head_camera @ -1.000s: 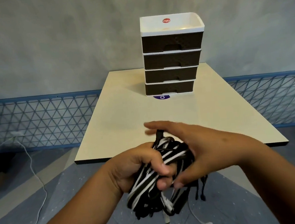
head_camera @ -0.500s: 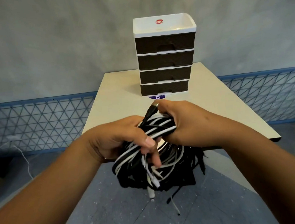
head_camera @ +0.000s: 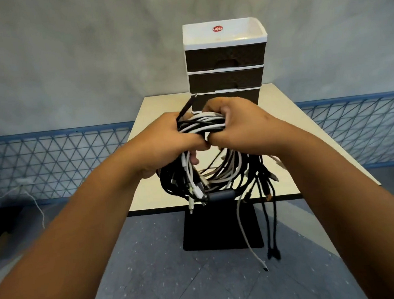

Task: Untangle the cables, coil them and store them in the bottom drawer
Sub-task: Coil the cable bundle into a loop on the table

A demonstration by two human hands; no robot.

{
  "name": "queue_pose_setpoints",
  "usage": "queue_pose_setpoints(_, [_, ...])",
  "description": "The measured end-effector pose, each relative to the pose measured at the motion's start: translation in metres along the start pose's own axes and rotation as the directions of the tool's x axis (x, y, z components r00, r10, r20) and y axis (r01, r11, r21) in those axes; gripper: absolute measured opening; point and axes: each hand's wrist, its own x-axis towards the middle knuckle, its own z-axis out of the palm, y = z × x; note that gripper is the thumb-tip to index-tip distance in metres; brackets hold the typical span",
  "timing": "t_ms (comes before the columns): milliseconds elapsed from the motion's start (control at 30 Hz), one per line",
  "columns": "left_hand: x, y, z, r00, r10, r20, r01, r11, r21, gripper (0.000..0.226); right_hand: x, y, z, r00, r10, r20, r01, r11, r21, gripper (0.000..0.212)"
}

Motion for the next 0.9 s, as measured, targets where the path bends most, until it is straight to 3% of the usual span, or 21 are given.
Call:
queue_pose_setpoints(67, [0.002, -0.002, -0.005, 0.999, 0.017, -0.041, -0.018, 1.0, -0.007, 0.025, -0.005, 0.019, -0.002, 0.992, -0.048, 0.114, 0.007, 0.943, 0.332, 0.035])
queue_pose_setpoints(167, [0.002, -0.008, -0.015, 0.993, 0.043, -0.111, -0.054, 0.994, -0.096, 0.012, -0.018, 0.06, 0.017, 0.984, -0.043, 0.175, -0.096, 0.698, 0.71, 0.07])
queue_pose_setpoints(267, [0.0, -0.015, -0.02, 0.993, 0.029, -0.118, -0.046, 0.989, -0.142, 0.014, -0.032, 0.085, 0.052, 0.982, -0.047, 0.183, -0.136, 0.497, 0.857, 0.088])
queue_pose_setpoints(433, [-0.003, -0.023, -0.021, 0.989, 0.011, -0.148, -0.032, 0.99, -0.139, 0.029, -0.049, 0.094, 0.09, 0.982, 0.002, 0.191, -0.171, 0.448, 0.878, 0.093])
queue_pose_setpoints(567, [-0.008, -0.025, -0.035, 0.972, -0.01, -0.236, -0.044, 0.974, -0.224, 0.027, -0.064, 0.101, 0.099, 0.971, 0.012, 0.238, -0.208, 0.532, 0.821, 0.067])
queue_pose_setpoints(700, [-0.014, -0.029, -0.051, 0.955, -0.039, -0.293, -0.024, 0.978, -0.208, 0.031, -0.068, 0.105, 0.092, 0.989, 0.062, 0.134, -0.148, 0.461, 0.875, 0.043])
queue_pose_setpoints(733, [-0.014, -0.03, -0.053, 0.953, -0.044, -0.3, -0.018, 0.979, -0.201, 0.031, -0.069, 0.105, 0.086, 0.989, 0.081, 0.125, -0.149, 0.493, 0.857, 0.038])
queue_pose_setpoints(800, [-0.015, -0.032, -0.056, 0.949, -0.063, -0.308, 0.003, 0.981, -0.193, 0.03, -0.068, 0.103, 0.072, 0.988, 0.116, 0.099, -0.152, 0.7, 0.698, 0.019])
queue_pose_setpoints(867, [-0.015, -0.035, -0.059, 0.949, -0.082, -0.305, 0.024, 0.982, -0.188, 0.03, -0.065, 0.104, 0.059, 0.993, 0.115, 0.038, -0.121, 0.932, 0.34, 0.016])
queue_pose_setpoints(900, [-0.015, -0.036, -0.06, 0.95, -0.087, -0.301, 0.032, 0.982, -0.184, 0.029, -0.062, 0.106, 0.054, 0.996, 0.094, 0.006, -0.094, 0.989, 0.113, 0.017])
